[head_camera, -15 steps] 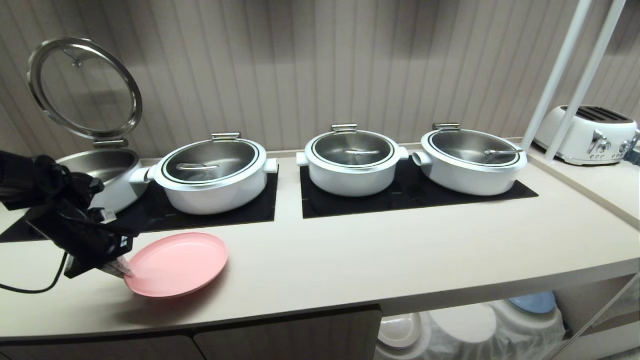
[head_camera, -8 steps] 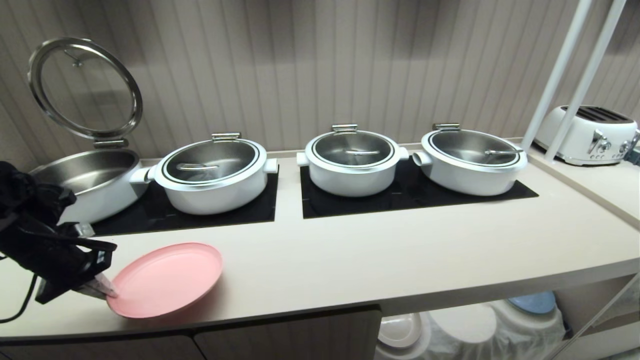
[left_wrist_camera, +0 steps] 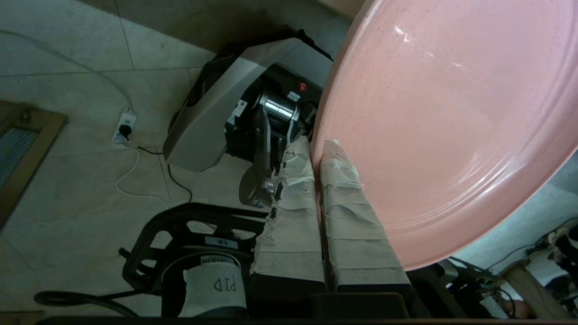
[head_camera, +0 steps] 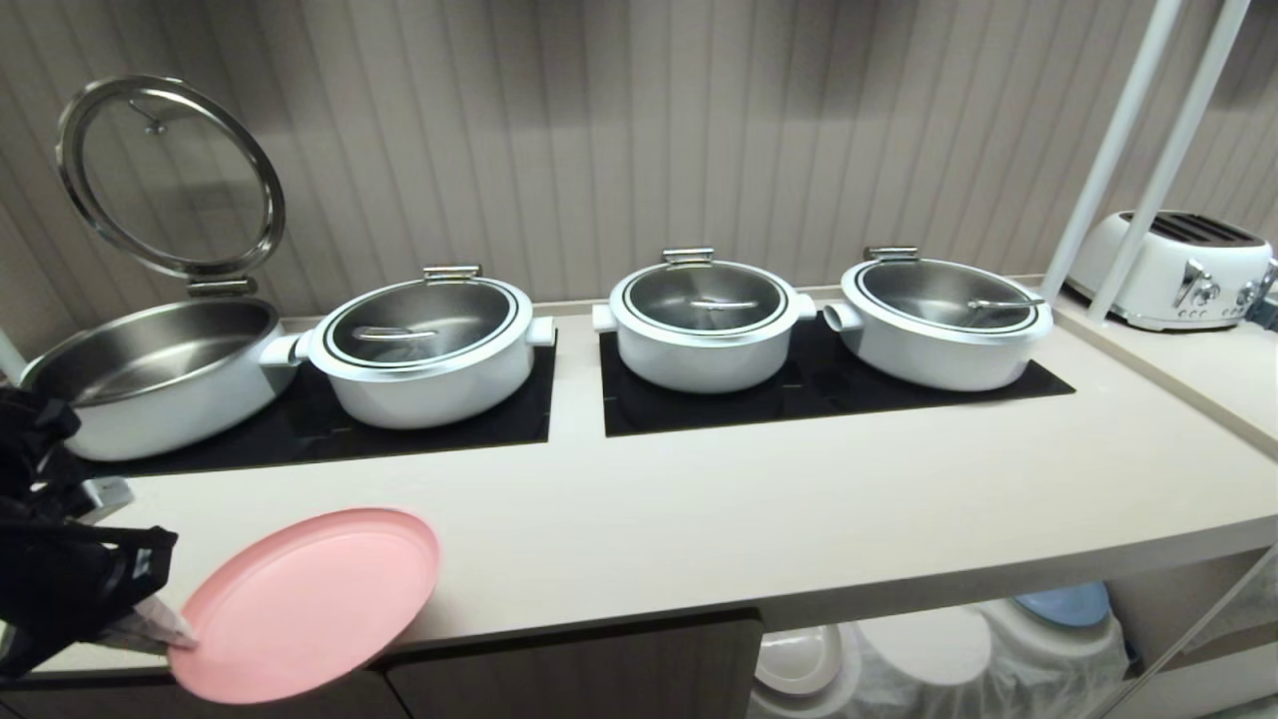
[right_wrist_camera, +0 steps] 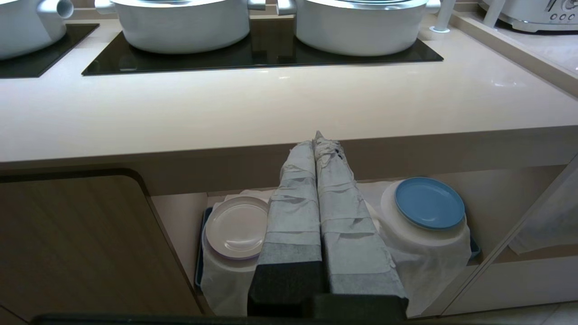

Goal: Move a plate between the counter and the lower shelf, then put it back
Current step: Put the plate in the cupboard

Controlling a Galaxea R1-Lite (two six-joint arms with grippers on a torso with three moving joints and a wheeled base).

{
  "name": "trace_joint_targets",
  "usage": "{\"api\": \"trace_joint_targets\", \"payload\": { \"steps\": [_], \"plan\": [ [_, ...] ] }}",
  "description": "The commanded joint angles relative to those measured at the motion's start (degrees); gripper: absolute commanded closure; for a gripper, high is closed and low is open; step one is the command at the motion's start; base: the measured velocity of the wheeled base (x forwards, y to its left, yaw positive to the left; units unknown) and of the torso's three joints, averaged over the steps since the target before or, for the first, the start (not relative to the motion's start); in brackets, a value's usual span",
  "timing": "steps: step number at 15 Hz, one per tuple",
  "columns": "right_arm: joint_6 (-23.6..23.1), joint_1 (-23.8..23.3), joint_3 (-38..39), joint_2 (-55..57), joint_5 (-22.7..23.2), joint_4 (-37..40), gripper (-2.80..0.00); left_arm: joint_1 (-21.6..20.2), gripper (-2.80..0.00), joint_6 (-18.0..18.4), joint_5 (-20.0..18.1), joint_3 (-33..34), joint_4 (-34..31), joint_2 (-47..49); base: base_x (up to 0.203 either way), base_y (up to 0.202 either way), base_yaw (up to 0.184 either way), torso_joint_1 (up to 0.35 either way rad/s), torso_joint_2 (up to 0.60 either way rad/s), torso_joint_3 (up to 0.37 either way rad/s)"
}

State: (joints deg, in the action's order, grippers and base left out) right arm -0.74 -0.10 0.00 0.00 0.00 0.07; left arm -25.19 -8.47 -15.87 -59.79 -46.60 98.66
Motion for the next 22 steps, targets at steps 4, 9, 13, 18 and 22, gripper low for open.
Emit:
{"api": "trace_joint_targets", "payload": {
  "steps": [4,9,13,18,22],
  "plan": [
    [0.0,0.0,0.0,0.0,0.0,0.0,0.0,-0.1,0.0,1.8,-0.1,8.7,-0.3,-11.6,0.0,0.0,0.0,0.0,0.0,0.0],
    [0.0,0.0,0.0,0.0,0.0,0.0,0.0,-0.2,0.0,3.7,-1.0,16.3,-0.3,-21.1,0.0,0.0,0.0,0.0,0.0,0.0],
    [0.0,0.0,0.0,0.0,0.0,0.0,0.0,0.3,0.0,3.8,-1.5,18.7,-0.7,-25.6,0.0,0.0,0.0,0.0,0.0,0.0],
    [0.0,0.0,0.0,0.0,0.0,0.0,0.0,0.5,0.0,3.9,-1.5,18.9,-2.6,-27.0,0.0,0.0,0.0,0.0,0.0,0.0],
    [0.0,0.0,0.0,0.0,0.0,0.0,0.0,0.5,0.0,4.0,-1.6,18.4,-2.4,-27.0,0.0,0.0,0.0,0.0,0.0,0.0]
  ]
}}
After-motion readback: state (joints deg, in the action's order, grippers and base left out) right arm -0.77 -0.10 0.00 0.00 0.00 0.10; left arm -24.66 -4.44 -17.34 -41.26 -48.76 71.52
